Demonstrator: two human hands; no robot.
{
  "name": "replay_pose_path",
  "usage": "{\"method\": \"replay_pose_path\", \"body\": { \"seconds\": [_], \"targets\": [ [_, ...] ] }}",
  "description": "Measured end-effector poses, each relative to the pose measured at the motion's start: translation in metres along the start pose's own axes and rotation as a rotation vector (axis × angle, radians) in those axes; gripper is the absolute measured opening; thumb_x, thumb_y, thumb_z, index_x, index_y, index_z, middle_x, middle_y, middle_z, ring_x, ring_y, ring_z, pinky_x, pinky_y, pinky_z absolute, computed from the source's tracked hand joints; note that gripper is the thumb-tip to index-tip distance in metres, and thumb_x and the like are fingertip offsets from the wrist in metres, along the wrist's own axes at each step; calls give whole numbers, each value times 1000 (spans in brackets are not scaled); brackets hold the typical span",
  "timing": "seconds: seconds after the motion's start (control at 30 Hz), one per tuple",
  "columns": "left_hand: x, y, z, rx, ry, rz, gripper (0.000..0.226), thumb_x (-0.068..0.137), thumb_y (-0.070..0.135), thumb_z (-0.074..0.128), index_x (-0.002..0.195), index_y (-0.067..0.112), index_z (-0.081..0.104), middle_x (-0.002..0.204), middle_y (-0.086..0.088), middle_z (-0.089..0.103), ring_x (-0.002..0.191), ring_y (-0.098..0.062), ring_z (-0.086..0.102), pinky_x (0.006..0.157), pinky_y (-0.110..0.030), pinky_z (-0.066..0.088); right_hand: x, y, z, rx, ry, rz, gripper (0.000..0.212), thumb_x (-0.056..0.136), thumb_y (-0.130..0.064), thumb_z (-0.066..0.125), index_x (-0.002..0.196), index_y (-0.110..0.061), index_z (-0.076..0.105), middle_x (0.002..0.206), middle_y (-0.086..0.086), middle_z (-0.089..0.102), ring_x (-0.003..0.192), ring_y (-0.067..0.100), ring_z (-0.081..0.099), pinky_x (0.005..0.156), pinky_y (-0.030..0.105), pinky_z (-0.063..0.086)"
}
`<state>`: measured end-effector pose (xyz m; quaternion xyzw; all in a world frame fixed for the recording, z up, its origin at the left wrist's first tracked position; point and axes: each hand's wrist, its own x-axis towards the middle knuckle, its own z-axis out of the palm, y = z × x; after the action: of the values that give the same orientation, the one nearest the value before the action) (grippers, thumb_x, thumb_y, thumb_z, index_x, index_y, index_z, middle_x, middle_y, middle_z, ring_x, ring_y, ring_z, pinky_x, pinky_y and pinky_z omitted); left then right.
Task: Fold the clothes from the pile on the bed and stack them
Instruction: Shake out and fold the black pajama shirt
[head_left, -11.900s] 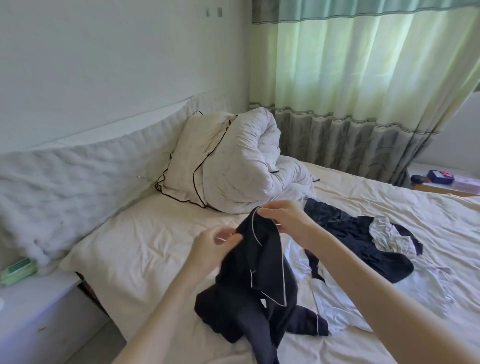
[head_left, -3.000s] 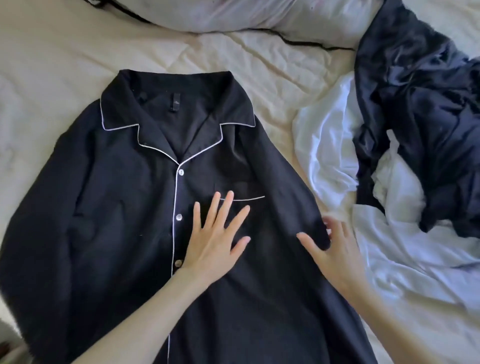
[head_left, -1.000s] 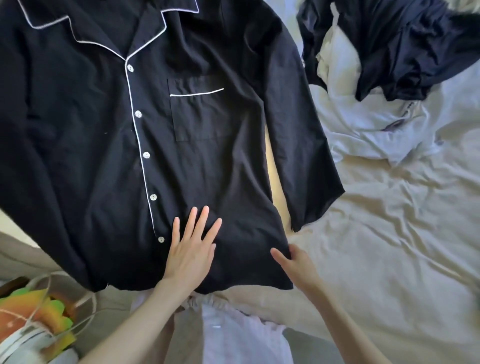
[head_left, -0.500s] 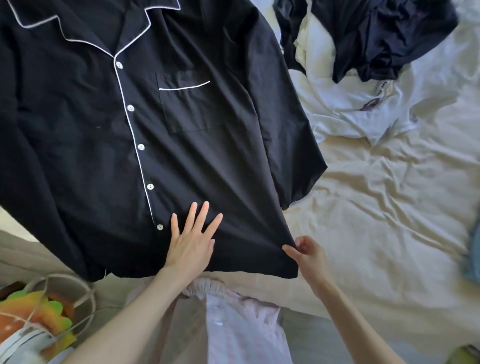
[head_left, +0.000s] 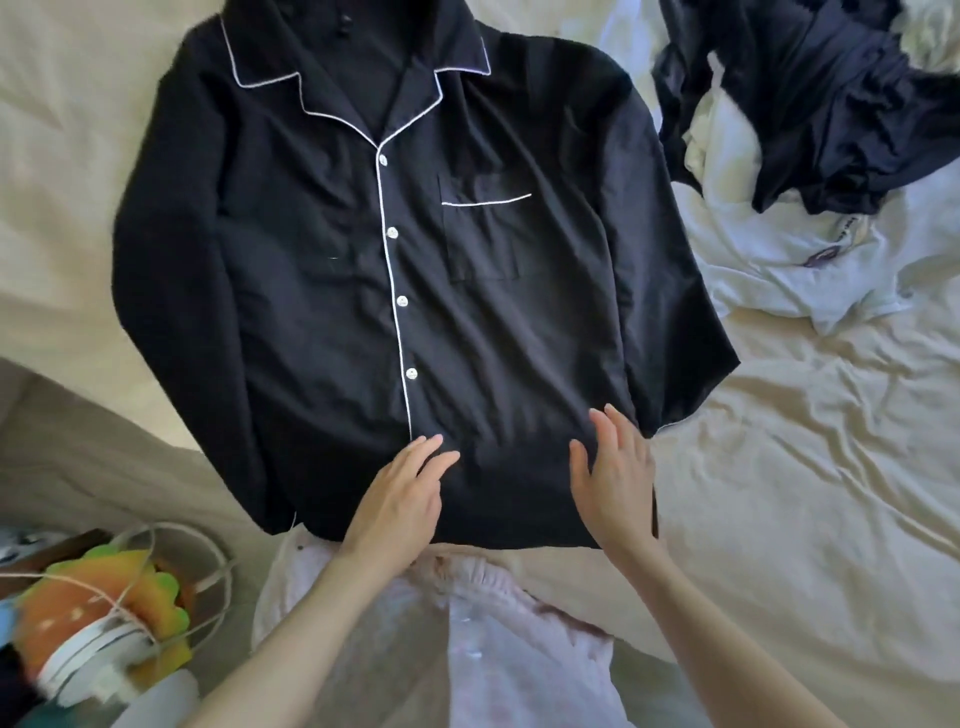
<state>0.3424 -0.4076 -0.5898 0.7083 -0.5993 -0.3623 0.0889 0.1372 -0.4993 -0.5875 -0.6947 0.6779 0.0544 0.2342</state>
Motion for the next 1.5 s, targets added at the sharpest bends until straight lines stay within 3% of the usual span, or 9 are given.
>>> {"method": "replay_pose_path", "body": {
  "seconds": [0.13, 0.27, 0.37, 0.43, 0.6, 1.0, 1.2, 1.37, 1.5],
  "targets": [
    [-14, -65, -39, -83, 292, -237, 39, 88, -2, 55, 127, 3, 56, 137, -14, 49, 129, -29, 44, 106, -39, 35, 0, -74, 30, -56, -54, -276, 44, 93, -23, 57, 134, -9, 51, 144, 12, 44, 137, 29, 36, 111, 49, 26],
    [-17, -146, -82, -274, 501, -587, 63, 89, 16, 62, 143, 6, 30, 147, -17, 29, 136, -31, 30, 111, -43, 30, -9, -145, 67, -85, -101, -463, 49, 93, -27, 56, 138, -13, 47, 149, 12, 38, 140, 30, 31, 112, 52, 22],
    [-3, -191, -99, -570, 431, -853, 98, 80, 33, 74, 150, 16, 8, 153, -10, 18, 138, -28, 27, 111, -41, 28, -15, -182, 96, -136, -175, -524, 53, 97, -32, 47, 146, -18, 33, 156, 8, 22, 145, 27, 15, 116, 49, 12],
    [6, -203, -95, -762, 337, -973, 95, 79, 32, 75, 148, 16, 12, 149, -8, 31, 132, -29, 38, 106, -40, 34, -18, -192, 111, -192, -247, -521, 55, 99, -35, 40, 150, -22, 23, 159, 5, 10, 147, 25, 5, 117, 46, 8],
    [-3, -222, -100, -848, 501, -893, 21, 93, 19, 56, 111, 7, 58, 107, -6, 60, 95, -22, 55, 80, -30, 43, -19, -195, 123, -323, -306, -486, 57, 99, -38, 36, 151, -24, 15, 160, 3, 0, 147, 24, -1, 117, 45, 7],
    [-13, -292, -276, -825, 1060, -735, 33, 96, 28, 50, 118, 4, 53, 105, -1, 54, 97, -16, 52, 84, -26, 42, -21, -248, 119, -348, -333, -430, 58, 100, -40, 33, 152, -26, 11, 160, 3, -3, 147, 25, -7, 116, 50, 5],
    [4, -295, -255, -499, 838, -783, 64, 90, 10, 58, 145, 10, 26, 147, -11, 29, 132, -28, 37, 106, -39, 36, -1, -268, 114, -340, -285, -410, 57, 101, -39, 33, 152, -25, 12, 160, 3, -2, 147, 26, -6, 117, 48, 7],
    [-4, -246, -135, -720, 438, -683, 33, 98, 18, 48, 129, 11, 49, 127, -5, 54, 114, -18, 52, 86, -23, 37, -5, -254, 116, -387, -256, -372, 55, 100, -37, 33, 151, -25, 16, 160, 2, -1, 147, 25, -4, 116, 48, 8],
    [4, -216, -74, -1043, 177, -651, 37, 96, 32, 51, 129, 18, 44, 111, 10, 55, 95, -3, 54, 76, -15, 41, -15, -230, 115, -473, -251, -356, 55, 100, -39, 32, 151, -28, 14, 160, 1, 0, 147, 23, -5, 116, 48, 2]
  ]
}}
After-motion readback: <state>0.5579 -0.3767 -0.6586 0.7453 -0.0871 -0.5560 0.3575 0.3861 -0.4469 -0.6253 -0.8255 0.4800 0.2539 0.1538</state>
